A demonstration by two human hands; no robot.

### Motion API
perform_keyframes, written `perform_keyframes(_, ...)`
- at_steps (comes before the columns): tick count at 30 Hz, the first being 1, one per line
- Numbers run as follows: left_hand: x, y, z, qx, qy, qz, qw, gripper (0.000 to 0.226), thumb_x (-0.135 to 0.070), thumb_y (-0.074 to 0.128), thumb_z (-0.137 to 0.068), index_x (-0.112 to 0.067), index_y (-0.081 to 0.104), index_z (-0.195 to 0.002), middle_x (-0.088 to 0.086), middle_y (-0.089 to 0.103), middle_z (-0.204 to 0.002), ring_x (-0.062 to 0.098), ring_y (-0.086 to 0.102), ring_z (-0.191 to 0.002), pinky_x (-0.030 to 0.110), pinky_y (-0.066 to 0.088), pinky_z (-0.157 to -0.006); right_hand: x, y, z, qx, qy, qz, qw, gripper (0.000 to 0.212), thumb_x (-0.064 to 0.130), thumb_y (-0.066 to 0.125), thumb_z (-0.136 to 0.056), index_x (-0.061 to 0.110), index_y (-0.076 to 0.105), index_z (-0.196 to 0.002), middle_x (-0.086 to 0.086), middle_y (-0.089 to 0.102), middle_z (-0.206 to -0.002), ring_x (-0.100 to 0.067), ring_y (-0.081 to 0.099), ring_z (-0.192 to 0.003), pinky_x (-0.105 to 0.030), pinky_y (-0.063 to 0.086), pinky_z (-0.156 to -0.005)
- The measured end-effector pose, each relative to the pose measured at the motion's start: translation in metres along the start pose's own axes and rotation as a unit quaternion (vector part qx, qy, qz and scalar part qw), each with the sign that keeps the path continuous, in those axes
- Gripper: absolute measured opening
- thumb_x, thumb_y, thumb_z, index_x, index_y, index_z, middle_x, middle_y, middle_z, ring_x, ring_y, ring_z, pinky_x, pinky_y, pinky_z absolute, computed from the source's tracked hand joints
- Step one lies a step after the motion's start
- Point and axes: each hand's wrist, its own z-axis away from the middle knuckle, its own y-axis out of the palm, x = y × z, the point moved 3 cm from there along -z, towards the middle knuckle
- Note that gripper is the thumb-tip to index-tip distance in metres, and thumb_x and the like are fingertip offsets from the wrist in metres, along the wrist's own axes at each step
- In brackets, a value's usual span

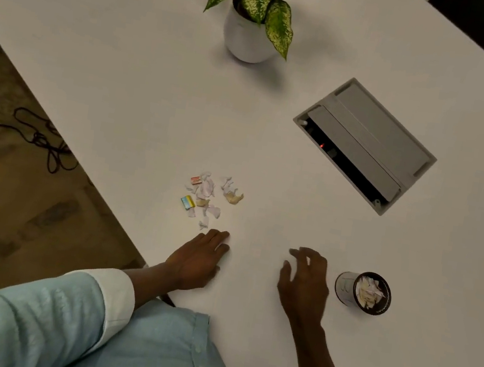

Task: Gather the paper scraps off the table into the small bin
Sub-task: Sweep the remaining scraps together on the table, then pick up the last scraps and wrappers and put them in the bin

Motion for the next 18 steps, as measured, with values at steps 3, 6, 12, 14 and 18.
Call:
perform_keyframes(3,0.023,-0.017,0.006,-0.043,-0.057,0.014,0.997,0.056,-0.032,0.064,-0.094,-0.006,0.052,-0.143,0.02,0.038,-0.161,0.039,0.04,-0.144,0.048,0.046,-0.11,0.034,0.025,-0.013,0.07,-0.015,-0.013,0.997,0.031,0.021,0.068,-0.089,0.022,0.063,-0.12,0.003,0.058,-0.121,-0.02,0.057,-0.117,-0.037,0.057,-0.073)
perform_keyframes(6,0.051,-0.033,0.011,-0.087,-0.132,0.031,0.987,0.059,-0.035,0.072,-0.087,-0.006,0.056,-0.135,0.021,0.042,-0.156,0.041,0.04,-0.142,0.049,0.05,-0.103,0.058,0.051,-0.029,0.151,-0.006,-0.015,0.988,0.044,0.027,0.065,-0.093,0.02,0.056,-0.134,0.0,0.054,-0.133,-0.022,0.054,-0.125,-0.041,0.055,-0.091)
perform_keyframes(12,0.094,-0.036,0.008,-0.055,-0.215,0.028,0.975,0.093,-0.055,0.072,-0.086,-0.002,0.035,-0.153,0.025,0.02,-0.167,0.044,0.023,-0.152,0.051,0.045,-0.11,0.09,0.088,-0.061,0.25,-0.024,0.014,0.968,0.072,0.032,0.064,-0.094,0.02,0.029,-0.156,-0.004,0.037,-0.153,-0.025,0.04,-0.141,-0.044,0.048,-0.105)
perform_keyframes(14,0.101,-0.032,0.001,-0.041,-0.223,0.032,0.973,0.104,-0.062,0.069,-0.086,-0.003,0.024,-0.158,0.025,0.012,-0.169,0.043,0.022,-0.151,0.049,0.044,-0.113,0.098,0.096,-0.073,0.262,-0.034,0.03,0.964,0.078,0.031,0.067,-0.092,0.021,0.025,-0.157,-0.005,0.034,-0.155,-0.027,0.038,-0.142,-0.045,0.049,-0.104)
perform_keyframes(18,0.103,-0.028,-0.016,-0.035,-0.21,0.063,0.975,0.113,-0.062,0.074,-0.082,-0.003,0.018,-0.16,0.024,0.014,-0.168,0.04,0.028,-0.146,0.049,0.045,-0.111,0.112,0.108,-0.096,0.28,-0.073,0.064,0.955,0.087,0.029,0.071,-0.09,0.026,0.018,-0.159,-0.005,0.026,-0.159,-0.029,0.034,-0.142,-0.047,0.052,-0.099)
